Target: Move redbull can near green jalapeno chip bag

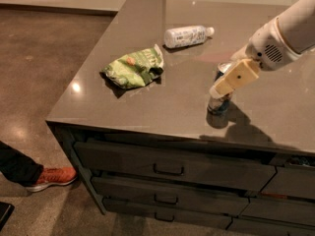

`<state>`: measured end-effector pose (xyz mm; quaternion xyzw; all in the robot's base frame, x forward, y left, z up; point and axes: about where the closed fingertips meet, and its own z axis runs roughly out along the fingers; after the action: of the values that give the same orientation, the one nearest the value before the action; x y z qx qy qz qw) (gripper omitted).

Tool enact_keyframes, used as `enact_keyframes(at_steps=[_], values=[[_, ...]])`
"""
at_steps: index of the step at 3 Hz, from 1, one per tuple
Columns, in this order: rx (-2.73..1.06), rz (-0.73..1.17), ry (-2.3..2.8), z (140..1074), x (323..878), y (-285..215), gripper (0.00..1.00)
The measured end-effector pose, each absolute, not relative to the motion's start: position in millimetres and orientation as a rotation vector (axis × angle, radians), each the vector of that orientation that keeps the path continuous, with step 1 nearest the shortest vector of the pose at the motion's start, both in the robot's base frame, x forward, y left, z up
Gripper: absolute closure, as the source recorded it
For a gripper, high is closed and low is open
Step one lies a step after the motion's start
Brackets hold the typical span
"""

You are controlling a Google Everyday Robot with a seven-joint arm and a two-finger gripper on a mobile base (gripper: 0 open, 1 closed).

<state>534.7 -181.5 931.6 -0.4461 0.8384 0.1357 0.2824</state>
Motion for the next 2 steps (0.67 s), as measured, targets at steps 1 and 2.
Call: enact_keyframes(at_steps=[1, 2], values=[[-1.193, 0.378, 2.235, 929.8, 537.8, -176.2, 0.41], [-1.204, 0.388, 2.217, 934.0, 542.4, -168.3, 0.65]])
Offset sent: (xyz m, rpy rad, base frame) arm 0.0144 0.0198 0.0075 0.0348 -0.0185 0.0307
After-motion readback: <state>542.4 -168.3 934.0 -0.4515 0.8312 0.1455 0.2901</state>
